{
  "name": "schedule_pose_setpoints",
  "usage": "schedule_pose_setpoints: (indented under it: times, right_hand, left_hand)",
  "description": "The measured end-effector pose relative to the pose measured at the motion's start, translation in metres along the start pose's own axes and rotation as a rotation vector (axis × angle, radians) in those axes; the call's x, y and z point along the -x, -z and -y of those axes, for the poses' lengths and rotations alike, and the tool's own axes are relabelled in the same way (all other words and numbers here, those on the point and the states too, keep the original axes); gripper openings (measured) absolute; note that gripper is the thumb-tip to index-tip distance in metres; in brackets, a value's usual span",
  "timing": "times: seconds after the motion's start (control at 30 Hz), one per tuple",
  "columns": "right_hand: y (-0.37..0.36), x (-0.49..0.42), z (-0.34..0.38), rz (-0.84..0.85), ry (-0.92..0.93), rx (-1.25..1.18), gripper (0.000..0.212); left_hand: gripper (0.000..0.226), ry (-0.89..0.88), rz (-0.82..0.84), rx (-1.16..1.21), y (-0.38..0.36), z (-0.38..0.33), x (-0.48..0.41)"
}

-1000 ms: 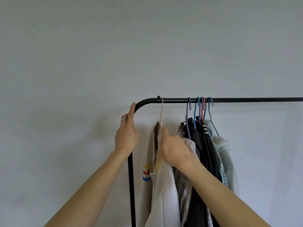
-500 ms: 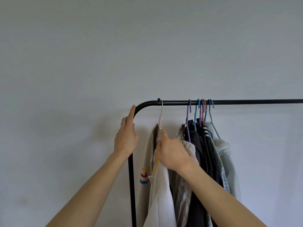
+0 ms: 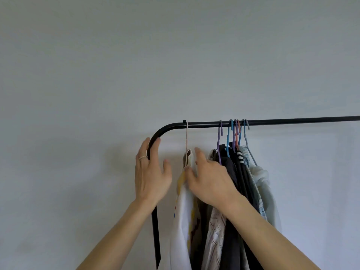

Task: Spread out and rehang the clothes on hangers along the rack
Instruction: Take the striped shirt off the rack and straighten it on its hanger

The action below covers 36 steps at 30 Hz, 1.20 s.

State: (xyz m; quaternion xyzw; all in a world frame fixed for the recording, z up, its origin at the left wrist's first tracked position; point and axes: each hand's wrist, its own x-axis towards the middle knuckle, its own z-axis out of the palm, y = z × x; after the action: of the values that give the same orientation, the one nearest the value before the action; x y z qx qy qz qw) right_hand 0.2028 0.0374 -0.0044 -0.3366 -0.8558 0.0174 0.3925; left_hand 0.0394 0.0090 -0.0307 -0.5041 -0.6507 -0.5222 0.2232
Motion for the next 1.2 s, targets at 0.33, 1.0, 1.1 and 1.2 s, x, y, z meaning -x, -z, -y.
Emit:
schedule_pose_setpoints:
  times: [0.33,1.0,1.1,1.2]
  right_hand:
    - [0.001,0.043,-0.049,-0.207,-0.023,0.142,0.050]
    - [0.047,0.037,-0.053,0.107,-0.240,0.441,0.021]
    - [0.041,0.030,-0.047,0.258,-0.338,0.180,0.029]
    - [0.026,0.027,-0.058,0.310,-0.443,-0.168,0.024]
  left_hand:
    - [0.074,0.462,0.528,0.569,-0.033,-0.045,0.042]
    - [0.076,0.543,0.441,0.489,-0.041,-0.076,0.048]
    - [0.077,0.532,0.431,0.468,-0.042,-0.080,0.049]
    - [0.077,0.532,0.424,0.465,-0.041,-0.080,0.049]
